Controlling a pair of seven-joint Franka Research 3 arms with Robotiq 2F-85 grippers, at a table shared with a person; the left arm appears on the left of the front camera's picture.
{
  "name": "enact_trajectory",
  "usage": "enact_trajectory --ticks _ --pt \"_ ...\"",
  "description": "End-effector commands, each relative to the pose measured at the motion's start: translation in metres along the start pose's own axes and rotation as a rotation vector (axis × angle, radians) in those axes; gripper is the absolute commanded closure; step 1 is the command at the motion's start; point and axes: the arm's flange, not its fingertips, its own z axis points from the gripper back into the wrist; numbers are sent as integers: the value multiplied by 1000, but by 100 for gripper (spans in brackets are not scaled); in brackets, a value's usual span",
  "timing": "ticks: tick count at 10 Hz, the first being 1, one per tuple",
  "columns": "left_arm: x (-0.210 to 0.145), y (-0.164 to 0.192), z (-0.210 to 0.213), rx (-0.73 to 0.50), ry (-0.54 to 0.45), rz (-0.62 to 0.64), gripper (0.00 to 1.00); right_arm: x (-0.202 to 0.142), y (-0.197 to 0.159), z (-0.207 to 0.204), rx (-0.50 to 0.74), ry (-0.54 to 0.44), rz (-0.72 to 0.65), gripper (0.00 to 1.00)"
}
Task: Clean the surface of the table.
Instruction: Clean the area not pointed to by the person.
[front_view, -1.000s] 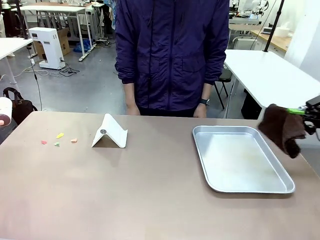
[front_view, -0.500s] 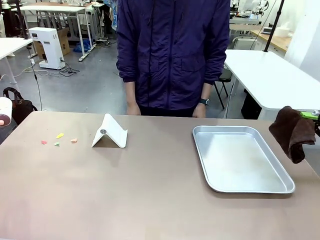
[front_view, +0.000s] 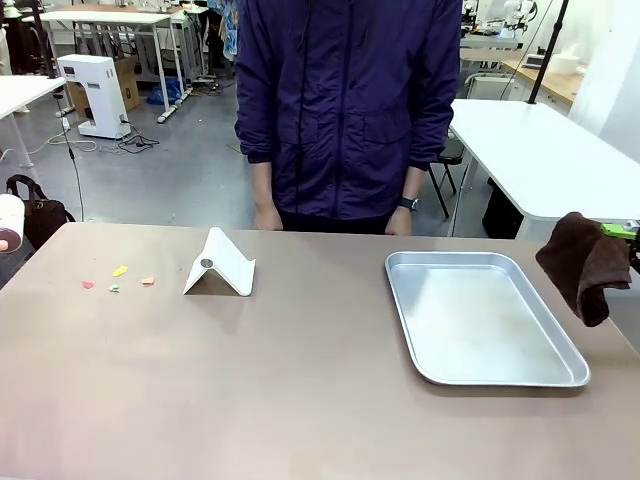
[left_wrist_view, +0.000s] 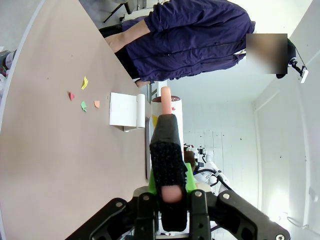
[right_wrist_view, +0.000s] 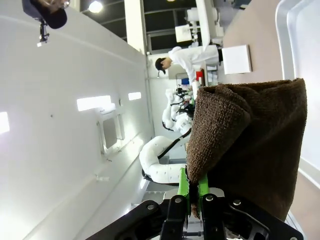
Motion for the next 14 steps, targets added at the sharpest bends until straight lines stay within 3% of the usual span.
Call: enact_trajectory --ticks 1,12,13,14 --pt "-2 -2 1 -13 8 -16 100 2 6 0 0 9 -2 93" --pt "-2 -2 1 -13 8 -16 100 2 6 0 0 9 -2 93" --pt "0 0 0 0 0 0 78 2 6 0 0 9 -2 93" --pt "-8 -7 -7 82 11 -45 78 2 6 0 0 9 -2 93"
